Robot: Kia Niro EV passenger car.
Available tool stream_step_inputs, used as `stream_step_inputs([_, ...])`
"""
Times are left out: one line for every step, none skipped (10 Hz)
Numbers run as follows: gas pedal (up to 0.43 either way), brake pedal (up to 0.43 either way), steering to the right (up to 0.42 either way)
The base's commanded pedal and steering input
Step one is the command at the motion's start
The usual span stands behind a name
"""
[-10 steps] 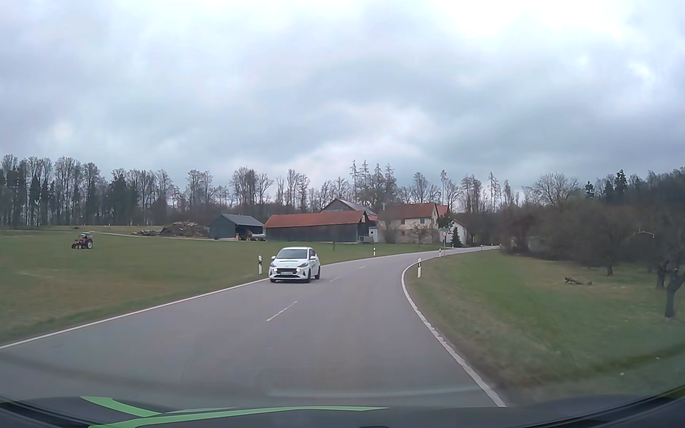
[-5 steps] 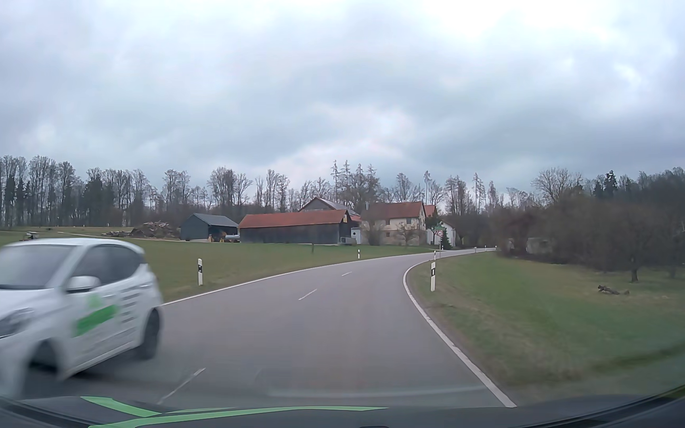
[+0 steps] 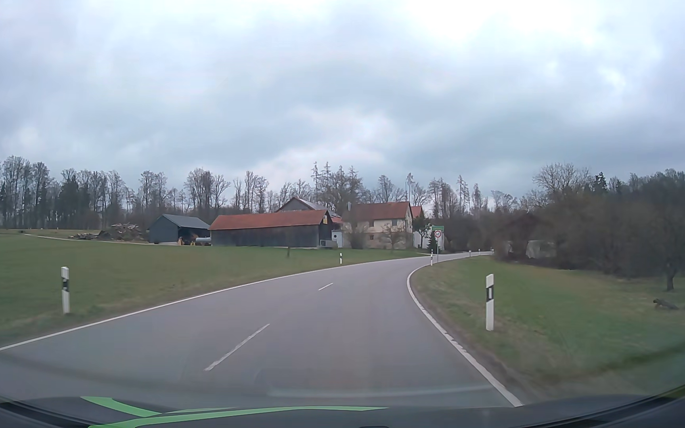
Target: Follow the waypoints while adhering to traffic rules and regulations
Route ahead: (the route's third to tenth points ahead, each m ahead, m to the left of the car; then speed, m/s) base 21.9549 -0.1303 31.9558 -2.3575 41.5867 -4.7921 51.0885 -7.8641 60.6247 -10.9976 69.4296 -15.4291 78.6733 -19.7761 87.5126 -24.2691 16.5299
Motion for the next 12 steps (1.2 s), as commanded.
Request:
stream_step_inputs([0.209, 0.000, 0.028])
stream_step_inputs([0.209, 0.000, 0.028])
stream_step_inputs([0.209, 0.000, 0.030])
stream_step_inputs([0.209, 0.000, 0.031])
stream_step_inputs([0.209, 0.000, 0.031])
stream_step_inputs([0.209, 0.000, 0.031])
stream_step_inputs([0.209, 0.000, 0.032])
stream_step_inputs([0.209, 0.000, 0.033])
stream_step_inputs([0.209, 0.000, 0.034])
stream_step_inputs([0.209, 0.000, 0.034])
stream_step_inputs([0.209, 0.000, 0.034])
stream_step_inputs([0.209, 0.000, 0.034])
